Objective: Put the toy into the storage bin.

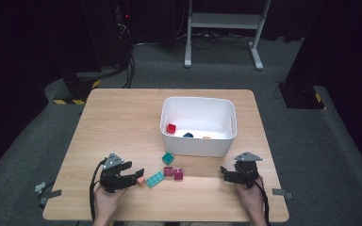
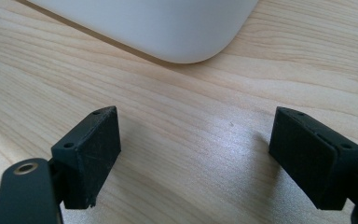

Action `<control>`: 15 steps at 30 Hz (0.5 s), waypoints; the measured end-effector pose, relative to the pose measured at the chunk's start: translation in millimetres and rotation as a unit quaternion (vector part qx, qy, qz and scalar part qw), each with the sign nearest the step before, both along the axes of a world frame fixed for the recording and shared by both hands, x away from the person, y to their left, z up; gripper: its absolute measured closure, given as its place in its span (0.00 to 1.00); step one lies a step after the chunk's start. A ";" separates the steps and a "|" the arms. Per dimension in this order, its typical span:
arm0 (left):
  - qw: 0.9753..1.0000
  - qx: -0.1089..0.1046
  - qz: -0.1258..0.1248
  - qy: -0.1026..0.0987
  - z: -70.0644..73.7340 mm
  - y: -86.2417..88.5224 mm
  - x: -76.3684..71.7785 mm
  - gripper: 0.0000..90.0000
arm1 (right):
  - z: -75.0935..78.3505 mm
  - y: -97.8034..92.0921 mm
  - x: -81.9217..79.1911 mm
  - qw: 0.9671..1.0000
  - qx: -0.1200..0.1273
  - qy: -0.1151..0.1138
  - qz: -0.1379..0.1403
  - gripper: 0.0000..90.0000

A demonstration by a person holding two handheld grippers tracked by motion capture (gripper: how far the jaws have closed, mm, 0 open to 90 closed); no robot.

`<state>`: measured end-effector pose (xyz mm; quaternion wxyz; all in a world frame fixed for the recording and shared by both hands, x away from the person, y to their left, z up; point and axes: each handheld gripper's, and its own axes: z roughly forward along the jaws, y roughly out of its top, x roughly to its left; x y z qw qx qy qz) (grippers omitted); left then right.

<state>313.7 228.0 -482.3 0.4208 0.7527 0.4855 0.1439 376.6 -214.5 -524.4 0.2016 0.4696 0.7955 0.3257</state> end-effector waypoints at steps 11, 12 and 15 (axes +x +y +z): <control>1.000 0.004 -0.002 0.014 -19.1 -0.4 -6.8 0.44 | 0.0 0.0 0.0 1.000 0.000 0.000 0.000 0.18; 1.000 0.008 -0.004 0.015 -20.0 -0.2 -7.0 0.44 | 0.0 0.0 0.0 1.000 0.000 0.000 0.000 0.18; 1.000 0.007 -0.004 0.013 -23.4 -0.7 -8.5 0.44 | 0.0 0.0 0.0 1.000 0.000 0.000 0.000 0.18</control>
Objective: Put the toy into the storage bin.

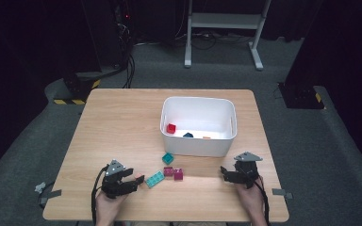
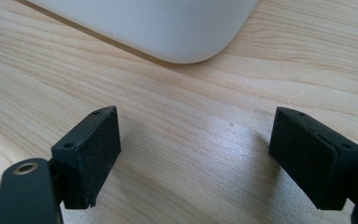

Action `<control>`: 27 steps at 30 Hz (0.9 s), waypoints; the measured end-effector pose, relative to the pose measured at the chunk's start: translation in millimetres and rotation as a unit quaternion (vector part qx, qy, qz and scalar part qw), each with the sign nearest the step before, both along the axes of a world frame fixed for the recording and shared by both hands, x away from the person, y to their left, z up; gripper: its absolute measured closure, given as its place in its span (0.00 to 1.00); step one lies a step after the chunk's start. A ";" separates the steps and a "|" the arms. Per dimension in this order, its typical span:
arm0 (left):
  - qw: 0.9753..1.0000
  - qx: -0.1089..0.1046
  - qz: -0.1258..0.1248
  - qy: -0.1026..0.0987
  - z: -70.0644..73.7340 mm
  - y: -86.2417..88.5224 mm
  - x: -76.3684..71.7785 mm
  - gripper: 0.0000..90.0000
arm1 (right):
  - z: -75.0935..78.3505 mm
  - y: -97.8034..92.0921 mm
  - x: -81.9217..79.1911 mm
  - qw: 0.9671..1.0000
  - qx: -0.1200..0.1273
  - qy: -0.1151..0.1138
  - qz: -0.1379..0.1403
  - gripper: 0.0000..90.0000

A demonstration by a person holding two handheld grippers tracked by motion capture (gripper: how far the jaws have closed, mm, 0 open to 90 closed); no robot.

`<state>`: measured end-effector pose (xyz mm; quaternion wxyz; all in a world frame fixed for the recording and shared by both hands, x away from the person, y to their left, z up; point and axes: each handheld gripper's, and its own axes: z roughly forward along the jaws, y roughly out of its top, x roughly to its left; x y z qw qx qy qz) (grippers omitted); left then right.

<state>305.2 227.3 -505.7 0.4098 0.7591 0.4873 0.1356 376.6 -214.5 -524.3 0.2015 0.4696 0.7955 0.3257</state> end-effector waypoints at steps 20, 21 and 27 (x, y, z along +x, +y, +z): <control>1.000 0.004 -0.006 0.000 -11.1 -6.9 1.5 0.61 | 0.0 0.0 0.0 1.000 0.000 0.000 0.000 0.18; 1.000 0.004 -0.006 0.000 -11.0 -7.0 1.4 0.62 | 0.0 0.0 0.0 1.000 0.000 0.000 0.000 0.18; 1.000 -0.001 -0.002 -0.006 -9.5 -6.1 1.0 0.64 | 0.0 0.1 -0.1 1.000 0.000 0.000 0.000 0.18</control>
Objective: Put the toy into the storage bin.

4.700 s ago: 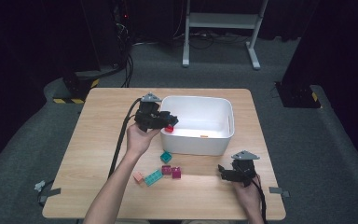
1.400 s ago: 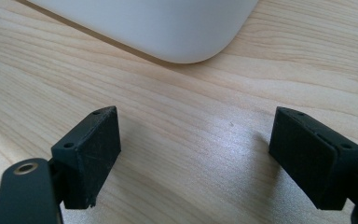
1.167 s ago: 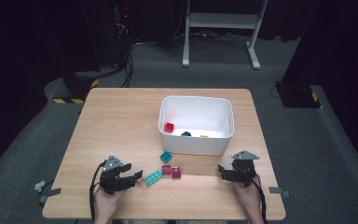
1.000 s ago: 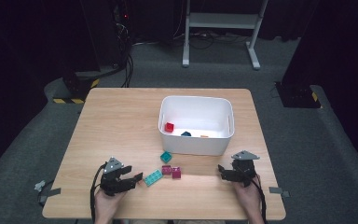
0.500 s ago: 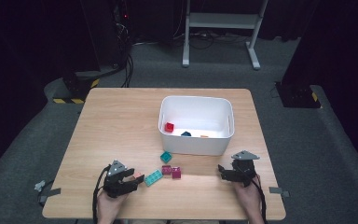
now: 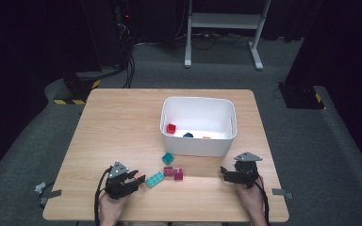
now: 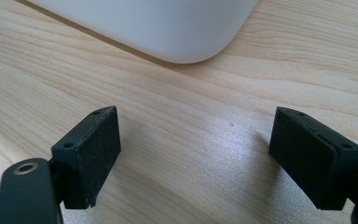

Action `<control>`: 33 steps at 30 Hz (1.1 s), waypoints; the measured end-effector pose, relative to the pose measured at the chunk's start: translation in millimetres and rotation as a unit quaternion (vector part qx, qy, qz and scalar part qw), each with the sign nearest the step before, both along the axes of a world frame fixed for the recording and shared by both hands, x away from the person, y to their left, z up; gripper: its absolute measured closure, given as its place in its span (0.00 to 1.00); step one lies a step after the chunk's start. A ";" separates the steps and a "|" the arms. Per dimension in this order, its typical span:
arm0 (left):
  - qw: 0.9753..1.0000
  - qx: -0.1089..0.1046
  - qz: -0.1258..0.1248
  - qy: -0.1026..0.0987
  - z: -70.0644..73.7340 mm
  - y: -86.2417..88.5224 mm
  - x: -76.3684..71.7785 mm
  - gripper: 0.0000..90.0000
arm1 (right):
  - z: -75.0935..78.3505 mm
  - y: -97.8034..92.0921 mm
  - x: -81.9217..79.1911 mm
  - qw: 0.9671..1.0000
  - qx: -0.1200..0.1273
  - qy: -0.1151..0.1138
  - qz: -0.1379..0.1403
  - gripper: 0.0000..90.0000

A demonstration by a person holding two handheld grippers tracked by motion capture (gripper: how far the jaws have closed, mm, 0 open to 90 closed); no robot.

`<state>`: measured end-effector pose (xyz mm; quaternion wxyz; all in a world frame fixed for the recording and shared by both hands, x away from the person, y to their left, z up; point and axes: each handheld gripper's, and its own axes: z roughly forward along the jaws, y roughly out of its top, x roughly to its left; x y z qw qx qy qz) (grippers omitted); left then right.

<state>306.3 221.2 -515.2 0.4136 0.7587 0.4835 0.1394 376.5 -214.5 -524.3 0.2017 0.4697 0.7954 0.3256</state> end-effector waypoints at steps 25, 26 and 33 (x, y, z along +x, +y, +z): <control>1.000 -0.020 -0.003 0.004 15.2 2.6 10.0 0.65 | 0.0 0.0 0.0 1.000 0.001 0.000 -0.001 0.18; 1.000 -0.025 -0.004 0.003 16.0 3.6 11.0 0.65 | 0.0 0.0 0.0 1.000 0.000 0.000 -0.001 0.18; 0.999 -0.037 0.000 0.001 22.4 8.5 15.5 0.65 | 0.0 0.0 -0.1 1.000 0.001 0.000 -0.001 0.18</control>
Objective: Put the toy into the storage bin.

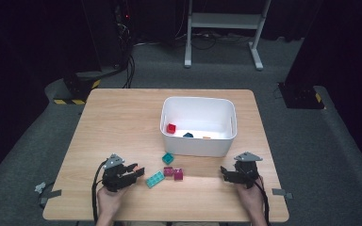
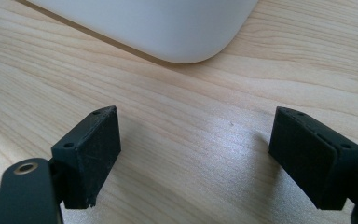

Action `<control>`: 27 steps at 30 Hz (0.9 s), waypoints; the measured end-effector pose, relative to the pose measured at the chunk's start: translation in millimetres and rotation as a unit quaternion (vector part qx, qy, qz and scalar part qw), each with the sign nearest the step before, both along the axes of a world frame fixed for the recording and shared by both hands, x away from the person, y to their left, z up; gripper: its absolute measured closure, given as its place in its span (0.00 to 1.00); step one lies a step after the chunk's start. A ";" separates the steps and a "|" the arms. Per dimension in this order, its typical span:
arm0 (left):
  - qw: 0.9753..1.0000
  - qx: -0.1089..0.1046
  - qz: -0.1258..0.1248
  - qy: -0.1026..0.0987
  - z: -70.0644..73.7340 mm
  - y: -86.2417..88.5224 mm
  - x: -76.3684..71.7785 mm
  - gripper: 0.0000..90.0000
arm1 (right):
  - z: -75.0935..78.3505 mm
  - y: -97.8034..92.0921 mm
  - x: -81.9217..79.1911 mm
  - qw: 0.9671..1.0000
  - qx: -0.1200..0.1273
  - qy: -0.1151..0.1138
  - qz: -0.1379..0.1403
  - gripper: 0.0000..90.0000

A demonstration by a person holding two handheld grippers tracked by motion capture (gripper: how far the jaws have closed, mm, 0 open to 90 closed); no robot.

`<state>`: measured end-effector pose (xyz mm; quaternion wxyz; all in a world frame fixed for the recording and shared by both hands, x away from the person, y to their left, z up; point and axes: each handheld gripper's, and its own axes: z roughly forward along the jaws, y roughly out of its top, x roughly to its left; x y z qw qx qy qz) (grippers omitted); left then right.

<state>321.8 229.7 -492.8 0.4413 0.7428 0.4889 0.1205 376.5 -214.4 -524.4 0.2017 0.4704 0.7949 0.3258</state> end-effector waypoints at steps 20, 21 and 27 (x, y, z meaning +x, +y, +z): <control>1.000 -0.018 0.001 -0.016 25.6 4.5 16.0 0.65 | 0.0 0.0 0.0 1.000 0.000 0.000 0.000 0.18; 1.000 -0.018 0.001 -0.015 28.1 4.0 17.2 0.65 | 0.0 -0.1 0.0 1.000 -0.001 0.000 0.001 0.18; 0.999 -0.023 -0.002 -0.025 40.5 2.9 24.0 0.65 | 0.0 -0.1 0.0 1.000 -0.001 0.000 0.001 0.18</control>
